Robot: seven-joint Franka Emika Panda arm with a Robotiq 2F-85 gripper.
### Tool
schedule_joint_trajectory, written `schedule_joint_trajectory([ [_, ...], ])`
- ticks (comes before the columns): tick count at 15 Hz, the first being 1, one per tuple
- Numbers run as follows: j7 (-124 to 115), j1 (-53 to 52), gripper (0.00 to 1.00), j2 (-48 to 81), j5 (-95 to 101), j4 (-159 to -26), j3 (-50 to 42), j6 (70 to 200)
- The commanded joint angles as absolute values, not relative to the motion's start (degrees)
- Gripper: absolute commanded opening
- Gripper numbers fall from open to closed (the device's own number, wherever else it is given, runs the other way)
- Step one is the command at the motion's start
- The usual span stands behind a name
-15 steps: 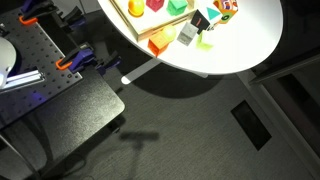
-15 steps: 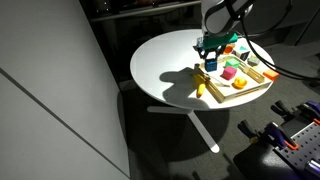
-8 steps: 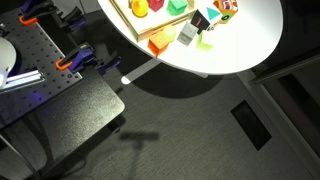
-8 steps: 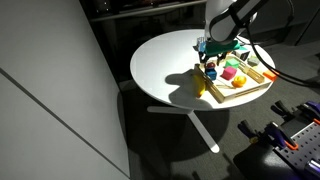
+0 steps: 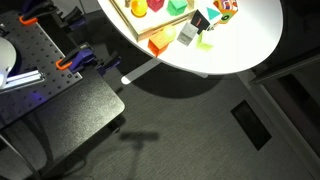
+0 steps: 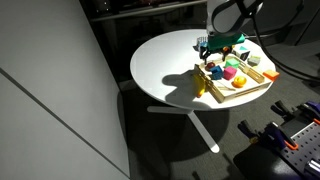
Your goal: Pick up the objects on the left side of the tray and place them in the tray starting with the mulberry pink block then the yellow round fruit and finally the blue block
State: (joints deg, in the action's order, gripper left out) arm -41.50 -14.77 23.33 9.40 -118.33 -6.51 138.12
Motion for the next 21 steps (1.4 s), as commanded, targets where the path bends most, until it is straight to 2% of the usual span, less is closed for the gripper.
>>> schedule_joint_trajectory([
  [1,-40.2,-13.5,1.0,18.6,9.8,-120.2,-5.1,132.3],
  [12,-20.3,-8.6,1.0,12.0,7.9,-119.7,-0.4,117.3],
  [21,-12.2,-6.0,1.0,3.5,6.1,-123.8,0.8,116.9],
])
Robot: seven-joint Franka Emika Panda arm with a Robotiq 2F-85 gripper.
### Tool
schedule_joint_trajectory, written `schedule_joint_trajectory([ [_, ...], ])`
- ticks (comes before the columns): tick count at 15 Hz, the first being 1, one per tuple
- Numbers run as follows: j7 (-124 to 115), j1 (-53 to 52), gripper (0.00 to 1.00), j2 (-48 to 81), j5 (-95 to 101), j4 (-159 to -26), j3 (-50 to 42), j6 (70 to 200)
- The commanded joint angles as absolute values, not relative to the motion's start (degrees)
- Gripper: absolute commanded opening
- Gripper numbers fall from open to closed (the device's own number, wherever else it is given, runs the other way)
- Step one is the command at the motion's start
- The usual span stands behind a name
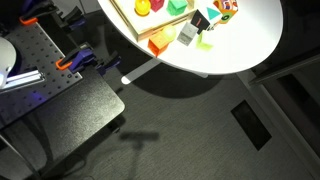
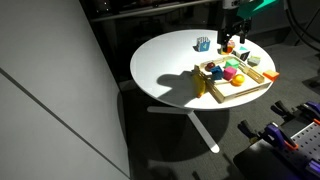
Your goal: Pick up the objects on the left side of the tray and place them in the tray starting with the mulberry pink block then the yellow round fruit and finally the blue block
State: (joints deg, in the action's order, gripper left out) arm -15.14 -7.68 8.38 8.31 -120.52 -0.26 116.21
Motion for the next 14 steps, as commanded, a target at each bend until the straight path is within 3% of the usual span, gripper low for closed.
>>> schedule_joint_trajectory([
  [1,-11.6,-5.7,1.0,2.4,5.5,-124.4,0.9,117.2],
  [14,-10.7,-4.6,1.0,-0.8,2.8,-125.1,1.1,116.7],
])
